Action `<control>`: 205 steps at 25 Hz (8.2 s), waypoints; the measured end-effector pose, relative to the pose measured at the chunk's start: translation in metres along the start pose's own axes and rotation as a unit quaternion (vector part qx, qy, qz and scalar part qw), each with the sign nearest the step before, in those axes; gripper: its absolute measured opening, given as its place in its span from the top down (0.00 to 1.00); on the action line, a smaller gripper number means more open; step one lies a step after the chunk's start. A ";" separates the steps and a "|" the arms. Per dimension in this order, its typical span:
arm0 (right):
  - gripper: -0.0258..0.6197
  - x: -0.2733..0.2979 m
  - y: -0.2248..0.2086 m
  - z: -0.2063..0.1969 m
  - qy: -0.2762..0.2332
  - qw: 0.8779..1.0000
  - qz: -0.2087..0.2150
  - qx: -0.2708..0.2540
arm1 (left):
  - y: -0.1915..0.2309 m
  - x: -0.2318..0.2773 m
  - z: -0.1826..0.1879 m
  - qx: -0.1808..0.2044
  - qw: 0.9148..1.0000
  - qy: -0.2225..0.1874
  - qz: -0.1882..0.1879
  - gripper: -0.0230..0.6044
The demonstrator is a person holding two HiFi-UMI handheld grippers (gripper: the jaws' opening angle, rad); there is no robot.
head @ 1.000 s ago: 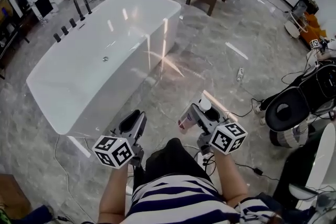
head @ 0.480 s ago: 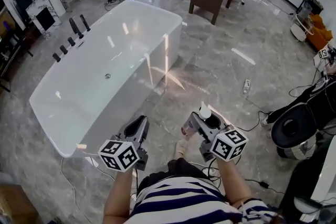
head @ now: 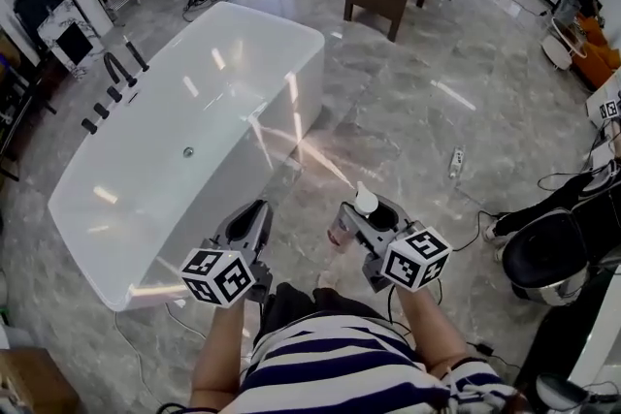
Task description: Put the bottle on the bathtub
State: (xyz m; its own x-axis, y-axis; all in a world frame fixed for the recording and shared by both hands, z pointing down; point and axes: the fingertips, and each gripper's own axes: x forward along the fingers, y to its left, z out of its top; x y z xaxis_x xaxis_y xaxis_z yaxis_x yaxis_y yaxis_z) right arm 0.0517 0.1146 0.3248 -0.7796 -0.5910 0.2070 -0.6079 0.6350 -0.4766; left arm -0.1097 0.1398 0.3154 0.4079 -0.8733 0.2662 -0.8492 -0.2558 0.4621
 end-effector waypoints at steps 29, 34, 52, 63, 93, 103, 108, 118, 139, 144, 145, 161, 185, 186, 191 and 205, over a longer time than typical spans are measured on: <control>0.66 0.151 -0.118 0.081 0.016 0.999 -0.031 0.007 | 0.078 0.197 0.070 -0.008 0.998 0.047 -0.034 0.87; 0.66 0.186 -0.140 0.094 0.018 0.999 -0.048 0.009 | 0.111 0.228 0.084 -0.009 0.998 0.061 -0.034 0.87; 0.66 0.266 -0.266 0.100 0.048 0.993 -0.110 0.012 | 0.174 0.329 0.081 -0.032 0.992 0.116 -0.029 0.87; 0.66 0.322 -0.362 0.088 0.087 0.993 -0.074 0.020 | 0.181 0.428 0.049 -0.044 0.989 0.140 -0.021 0.87; 0.65 0.430 -0.581 -0.137 0.222 0.967 -0.121 0.010 | 0.259 0.579 -0.154 0.031 0.969 0.245 0.012 0.87; 0.65 0.463 -0.603 -0.214 0.264 0.956 -0.125 -0.005 | 0.297 0.589 -0.227 0.023 0.960 0.278 0.014 0.87; 0.66 0.477 -0.608 -0.244 0.295 0.948 -0.113 -0.040 | 0.312 0.590 -0.252 0.016 0.958 0.286 0.021 0.87; 0.69 0.490 -0.623 -0.291 0.321 0.936 -0.121 -0.078 | 0.323 0.585 -0.303 0.017 0.954 0.298 0.026 0.87; 0.67 0.497 -0.584 -0.313 0.332 0.931 -0.093 -0.117 | 0.328 0.564 -0.320 0.020 0.953 0.300 0.018 0.87; 0.66 0.501 -0.585 -0.314 0.328 0.934 -0.103 -0.100 | 0.330 0.559 -0.318 0.009 0.956 0.293 0.021 0.87; 0.62 0.499 -0.587 -0.316 0.332 0.932 -0.108 -0.101 | 0.329 0.557 -0.317 0.004 0.957 0.290 0.021 0.87; 0.51 0.444 -0.565 -0.280 0.341 0.923 -0.179 -0.028 | 0.302 0.533 -0.263 0.016 0.959 0.283 0.009 0.87; 0.83 0.369 -0.448 -0.057 0.198 0.957 -0.206 0.043 | 0.228 0.479 -0.063 0.050 0.974 0.218 0.032 0.87; 0.84 0.368 -0.444 -0.051 0.194 0.958 -0.206 0.044 | 0.227 0.476 -0.057 0.050 0.975 0.215 0.034 0.87; 0.87 0.355 -0.425 -0.022 0.174 0.962 -0.207 0.047 | 0.219 0.464 -0.031 0.037 0.978 0.201 0.039 0.87; 0.91 0.324 -0.380 0.034 0.116 0.972 -0.199 0.044 | 0.198 0.434 0.030 0.033 0.986 0.158 0.038 0.87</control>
State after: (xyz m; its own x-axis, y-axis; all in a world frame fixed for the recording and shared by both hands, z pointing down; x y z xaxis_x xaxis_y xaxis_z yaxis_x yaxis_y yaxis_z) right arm 0.0352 -0.3354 0.5440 -0.5052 -0.6462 0.5719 -0.8607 0.3287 -0.3889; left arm -0.1107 -0.3020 0.4974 0.4168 -0.7212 0.5533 -0.8974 -0.2295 0.3769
